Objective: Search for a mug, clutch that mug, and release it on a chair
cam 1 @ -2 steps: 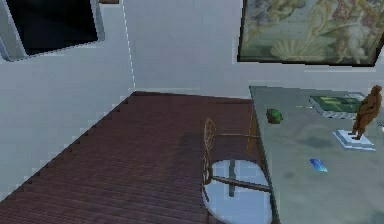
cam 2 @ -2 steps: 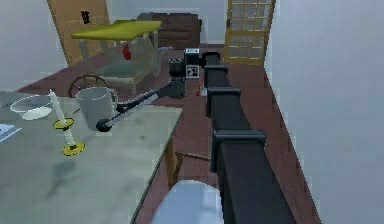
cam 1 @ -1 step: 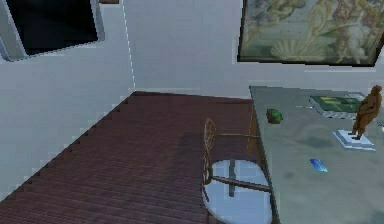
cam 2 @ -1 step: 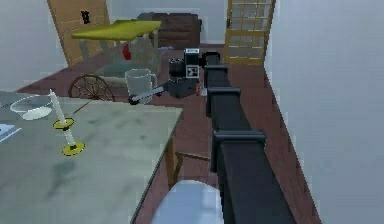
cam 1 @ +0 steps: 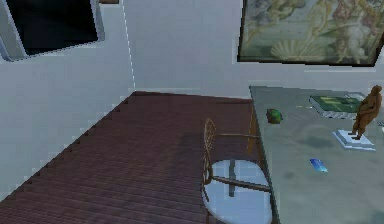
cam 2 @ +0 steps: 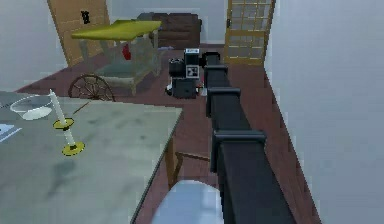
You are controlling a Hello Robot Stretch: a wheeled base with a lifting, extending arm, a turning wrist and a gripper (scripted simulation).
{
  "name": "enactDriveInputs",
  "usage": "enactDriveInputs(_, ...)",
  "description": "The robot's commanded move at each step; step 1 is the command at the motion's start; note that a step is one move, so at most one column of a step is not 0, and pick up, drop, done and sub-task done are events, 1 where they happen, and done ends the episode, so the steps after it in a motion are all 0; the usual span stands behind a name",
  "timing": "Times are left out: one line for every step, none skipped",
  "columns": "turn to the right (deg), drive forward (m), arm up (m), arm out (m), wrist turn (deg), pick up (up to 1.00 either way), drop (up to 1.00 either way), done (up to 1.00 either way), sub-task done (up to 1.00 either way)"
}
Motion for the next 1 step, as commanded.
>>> enactDriveInputs(0.0, 0.00, -0.44, 0.00, 0.0, 0.00, 0.00, 0.00, 0.00)
